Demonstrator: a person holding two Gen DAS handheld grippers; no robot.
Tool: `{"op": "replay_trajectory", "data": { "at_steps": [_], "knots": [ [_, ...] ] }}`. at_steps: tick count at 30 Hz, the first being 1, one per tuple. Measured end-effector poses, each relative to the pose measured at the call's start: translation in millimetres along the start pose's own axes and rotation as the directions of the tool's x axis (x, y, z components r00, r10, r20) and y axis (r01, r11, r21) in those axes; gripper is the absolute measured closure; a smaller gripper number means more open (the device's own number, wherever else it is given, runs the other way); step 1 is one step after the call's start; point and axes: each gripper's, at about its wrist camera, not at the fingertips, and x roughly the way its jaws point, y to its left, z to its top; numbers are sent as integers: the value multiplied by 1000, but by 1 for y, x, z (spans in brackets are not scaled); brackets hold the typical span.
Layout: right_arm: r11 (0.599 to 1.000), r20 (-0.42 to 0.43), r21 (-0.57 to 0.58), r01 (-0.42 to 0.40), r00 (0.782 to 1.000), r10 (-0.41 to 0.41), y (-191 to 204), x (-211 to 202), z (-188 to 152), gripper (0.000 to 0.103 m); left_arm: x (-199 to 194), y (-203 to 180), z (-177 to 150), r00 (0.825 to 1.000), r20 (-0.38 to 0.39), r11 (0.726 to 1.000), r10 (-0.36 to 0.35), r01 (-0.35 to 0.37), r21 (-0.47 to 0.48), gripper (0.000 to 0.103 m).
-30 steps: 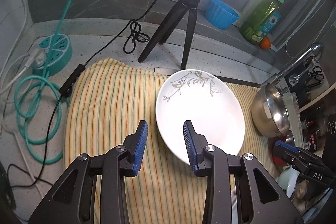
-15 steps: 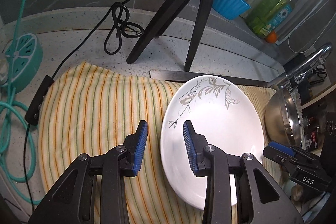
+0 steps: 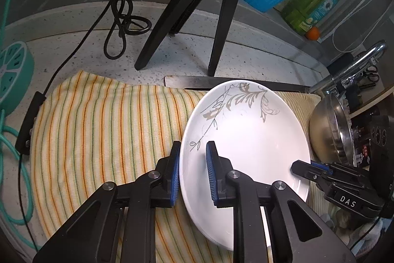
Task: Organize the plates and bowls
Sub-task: 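Grasp the rim of the grey-leaf white plate with the right gripper, then carry the grey-leaf plate over and lower it onto the floral stack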
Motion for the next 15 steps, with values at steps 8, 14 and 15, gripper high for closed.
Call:
{"op": "replay_trajectory", "data": {
  "at_steps": [8,14,15],
  "knots": [
    [1000,-8,7,-23,1000,23,-1,-1,-1,89,-6,-1,-4,1000,4,1000,1,-1,-16,85],
    [998,12,-17,-54,998,54,2,-17,-7,89,-17,-2,-12,1000,19,999,20,-19,-37,85],
    [998,16,-22,-59,998,59,3,-20,-8,89,-20,-3,-14,999,24,999,22,-21,-41,85]
  ]
}}
